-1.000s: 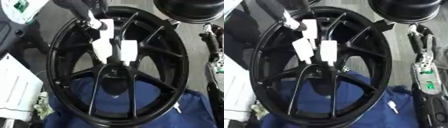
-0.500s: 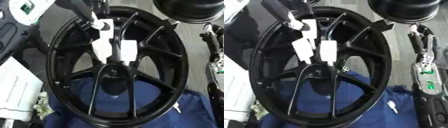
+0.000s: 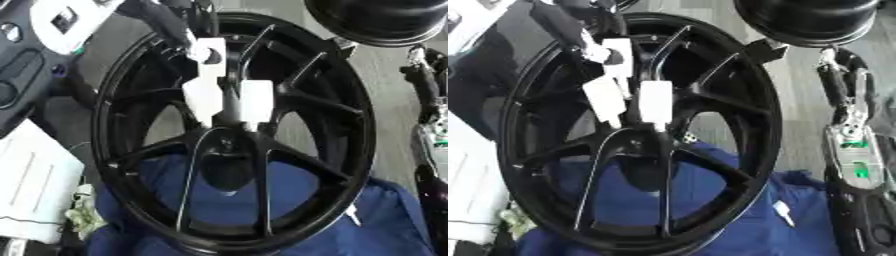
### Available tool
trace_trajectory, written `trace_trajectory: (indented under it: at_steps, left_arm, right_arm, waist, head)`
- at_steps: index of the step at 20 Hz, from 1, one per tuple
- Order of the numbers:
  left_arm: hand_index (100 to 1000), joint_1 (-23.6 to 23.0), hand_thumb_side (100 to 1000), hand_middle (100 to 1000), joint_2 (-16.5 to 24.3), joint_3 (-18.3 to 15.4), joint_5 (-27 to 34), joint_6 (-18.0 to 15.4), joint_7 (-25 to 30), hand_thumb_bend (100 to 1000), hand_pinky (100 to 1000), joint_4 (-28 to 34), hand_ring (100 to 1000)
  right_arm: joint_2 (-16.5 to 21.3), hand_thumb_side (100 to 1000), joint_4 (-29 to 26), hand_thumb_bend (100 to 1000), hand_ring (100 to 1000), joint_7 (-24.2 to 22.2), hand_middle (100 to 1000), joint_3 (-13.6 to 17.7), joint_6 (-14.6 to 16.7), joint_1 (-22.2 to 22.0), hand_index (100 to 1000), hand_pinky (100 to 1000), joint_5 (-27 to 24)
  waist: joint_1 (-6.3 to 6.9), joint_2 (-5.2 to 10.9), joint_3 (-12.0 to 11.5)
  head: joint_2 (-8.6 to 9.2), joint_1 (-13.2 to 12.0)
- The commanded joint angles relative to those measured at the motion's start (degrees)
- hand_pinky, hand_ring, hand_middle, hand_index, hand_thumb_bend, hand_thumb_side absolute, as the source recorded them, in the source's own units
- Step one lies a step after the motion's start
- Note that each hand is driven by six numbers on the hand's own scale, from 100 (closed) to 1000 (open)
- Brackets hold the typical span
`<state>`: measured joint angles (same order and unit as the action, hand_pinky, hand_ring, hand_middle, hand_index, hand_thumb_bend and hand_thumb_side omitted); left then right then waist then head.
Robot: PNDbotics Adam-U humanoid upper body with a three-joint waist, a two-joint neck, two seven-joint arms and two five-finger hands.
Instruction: Pull the pin out of the wheel hub.
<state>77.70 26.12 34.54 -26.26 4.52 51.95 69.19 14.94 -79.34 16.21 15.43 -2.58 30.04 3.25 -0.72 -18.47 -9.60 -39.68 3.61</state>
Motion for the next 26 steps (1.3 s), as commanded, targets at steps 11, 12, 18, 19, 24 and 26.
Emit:
trace_trajectory:
  at_steps: [11,12,18,19,24,26]
  left_arm:
    - [794,0.9,596,740,-0.4,0.2,-0.8,-1.6,0.0,380,784,-2.1,757]
    - [790,0.9,590,737,-0.5,0.2,-0.8,-1.7,0.0,379,782,-2.2,754]
    - [765,0.9,544,706,-0.7,0.2,-0.9,-1.8,0.0,350,770,-2.5,732]
    - [759,0.9,538,698,-0.8,0.2,-0.9,-1.8,0.0,344,766,-2.5,725]
    - [740,1.0,458,679,-0.8,0.2,-0.9,-1.5,0.0,287,756,-2.3,708]
    - [733,0.9,432,673,-0.9,0.2,-1.0,-1.3,0.0,271,753,-2.4,703]
  right_arm:
    - [1.1,617,-0.6,100,683,0.4,688,-0.2,0.0,0.9,765,784,-0.2]
    - [1.1,617,-0.7,100,683,0.4,688,-0.3,0.0,1.0,765,784,-0.2]
    - [1.0,619,-0.6,100,683,0.4,688,-0.3,-0.1,1.0,765,784,-0.2]
    - [1.0,620,-0.6,100,683,0.4,688,-0.3,-0.1,1.0,765,784,-0.2]
    - [1.1,622,-0.6,100,683,0.3,688,-0.5,-0.2,0.9,765,785,-0.1]
    - [1.1,622,-0.6,100,683,0.3,688,-0.5,-0.2,1.0,765,785,0.0]
  waist:
    - [-0.09,1.22,0.2]
    - [-0.09,1.22,0.2]
    - [-0.09,1.24,0.2]
    - [-0.10,1.23,0.2]
    - [-0.09,1.23,0.1]
    - [-0.09,1.24,0.1]
  head:
    - [-0.05,-0.4]
    - [-0.06,-0.4]
    - [-0.01,-0.4]
    - [-0.04,-0.4]
    - [-0.14,-0.5]
    - [-0.11,-0.5]
